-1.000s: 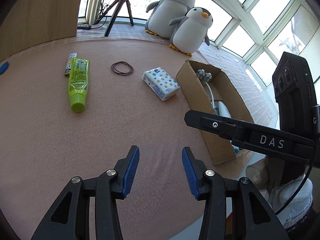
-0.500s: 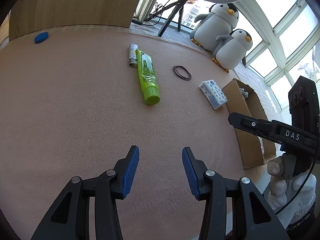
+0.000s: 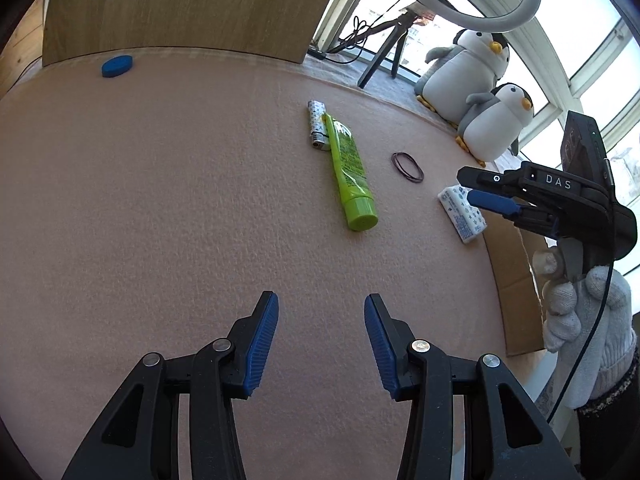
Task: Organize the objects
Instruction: 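Move the right tool to the green tube and close on it, then lift the green tube with the right tool and turn it toward the box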
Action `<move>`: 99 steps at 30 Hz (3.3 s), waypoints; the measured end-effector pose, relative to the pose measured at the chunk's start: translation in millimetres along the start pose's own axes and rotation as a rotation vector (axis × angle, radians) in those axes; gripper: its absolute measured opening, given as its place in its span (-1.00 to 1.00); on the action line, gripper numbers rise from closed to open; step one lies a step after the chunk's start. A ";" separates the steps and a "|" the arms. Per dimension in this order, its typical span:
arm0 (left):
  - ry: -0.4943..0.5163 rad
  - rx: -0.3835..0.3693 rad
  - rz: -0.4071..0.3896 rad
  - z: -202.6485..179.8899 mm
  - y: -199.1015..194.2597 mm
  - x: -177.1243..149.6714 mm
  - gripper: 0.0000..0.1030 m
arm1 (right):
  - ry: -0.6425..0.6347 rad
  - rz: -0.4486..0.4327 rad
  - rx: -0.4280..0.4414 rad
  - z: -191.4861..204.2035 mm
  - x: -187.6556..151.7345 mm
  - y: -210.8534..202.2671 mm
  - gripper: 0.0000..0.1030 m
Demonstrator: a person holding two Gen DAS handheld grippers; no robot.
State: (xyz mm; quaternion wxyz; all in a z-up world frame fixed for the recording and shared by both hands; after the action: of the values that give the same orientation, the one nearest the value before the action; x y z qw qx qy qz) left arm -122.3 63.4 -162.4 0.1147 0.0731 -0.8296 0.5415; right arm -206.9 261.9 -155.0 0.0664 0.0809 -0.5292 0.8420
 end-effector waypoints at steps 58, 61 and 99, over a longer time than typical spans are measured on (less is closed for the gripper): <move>0.102 -0.200 0.133 -64.9 82.6 19.5 -0.19 | -0.070 0.211 0.092 39.9 -63.8 76.6 -0.41; 0.102 -0.212 0.140 -67.5 76.2 2.1 -0.19 | -0.055 0.221 0.127 38.0 -79.9 71.2 -0.43; 0.192 -0.210 0.116 -113.9 58.0 -25.6 0.03 | -0.122 0.136 0.067 34.7 -101.3 39.0 -0.43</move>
State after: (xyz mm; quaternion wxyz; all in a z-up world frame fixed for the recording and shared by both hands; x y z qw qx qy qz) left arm -99.2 191.0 -176.4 0.1691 -0.0393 -0.8697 0.4620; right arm -113.3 211.1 -195.5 -0.0259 0.0980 -0.5080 0.8553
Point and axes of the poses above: each gripper's, at about its wrist camera, not at the fingertips, and y roughly the way its jaws point, z to its left, x to its top, the point moved 9 cm from there along y, roughly the way its jaws point, and after that the axes turned 11 degrees about z, right-handed, at the moved point
